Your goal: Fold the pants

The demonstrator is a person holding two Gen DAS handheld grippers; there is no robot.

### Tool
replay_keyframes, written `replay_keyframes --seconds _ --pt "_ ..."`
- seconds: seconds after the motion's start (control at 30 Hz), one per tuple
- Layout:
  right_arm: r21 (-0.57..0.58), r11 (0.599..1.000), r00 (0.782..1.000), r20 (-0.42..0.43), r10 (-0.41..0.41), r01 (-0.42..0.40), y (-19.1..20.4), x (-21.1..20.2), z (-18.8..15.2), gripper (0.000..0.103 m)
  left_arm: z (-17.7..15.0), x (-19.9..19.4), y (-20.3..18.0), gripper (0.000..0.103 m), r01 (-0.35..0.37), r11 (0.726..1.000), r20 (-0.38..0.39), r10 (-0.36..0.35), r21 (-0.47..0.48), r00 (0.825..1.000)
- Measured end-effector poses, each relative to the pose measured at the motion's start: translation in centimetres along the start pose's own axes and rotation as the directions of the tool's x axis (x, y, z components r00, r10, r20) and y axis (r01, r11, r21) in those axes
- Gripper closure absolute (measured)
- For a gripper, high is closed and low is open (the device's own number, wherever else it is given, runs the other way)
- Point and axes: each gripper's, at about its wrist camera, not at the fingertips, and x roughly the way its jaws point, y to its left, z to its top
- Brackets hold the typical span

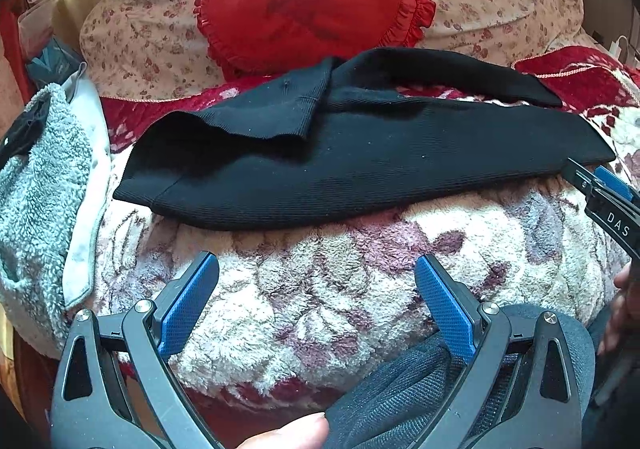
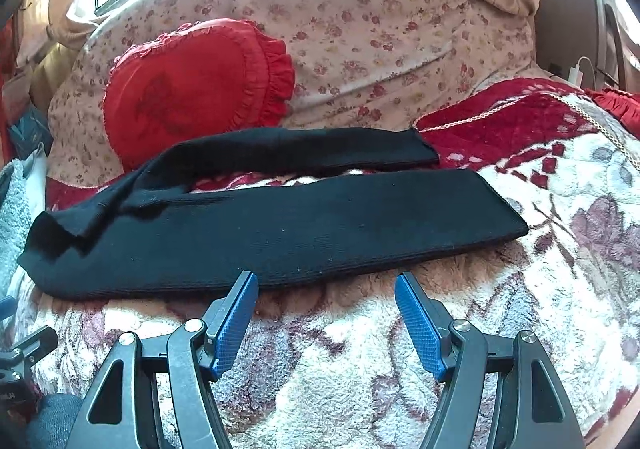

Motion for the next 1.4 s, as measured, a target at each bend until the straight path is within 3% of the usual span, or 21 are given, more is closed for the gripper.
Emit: replay_keyframes --seconds 0.4,1.4 --pt "0.055 0.998 1.000 0.019 0.003 -0.004 -1.0 -0.2 0.3 0.034 0.0 0.3 0.4 0.004 0.002 1.000 -0.013 -0.002 -0.013 1.000" --pt "0.047 0.999 1.000 0.013 -0.009 0.008 -1.2 0.0 0.0 0.034 0.0 0.4 0.7 0.004 0.010 1.000 -0.017 -0.011 -0.021 1.000"
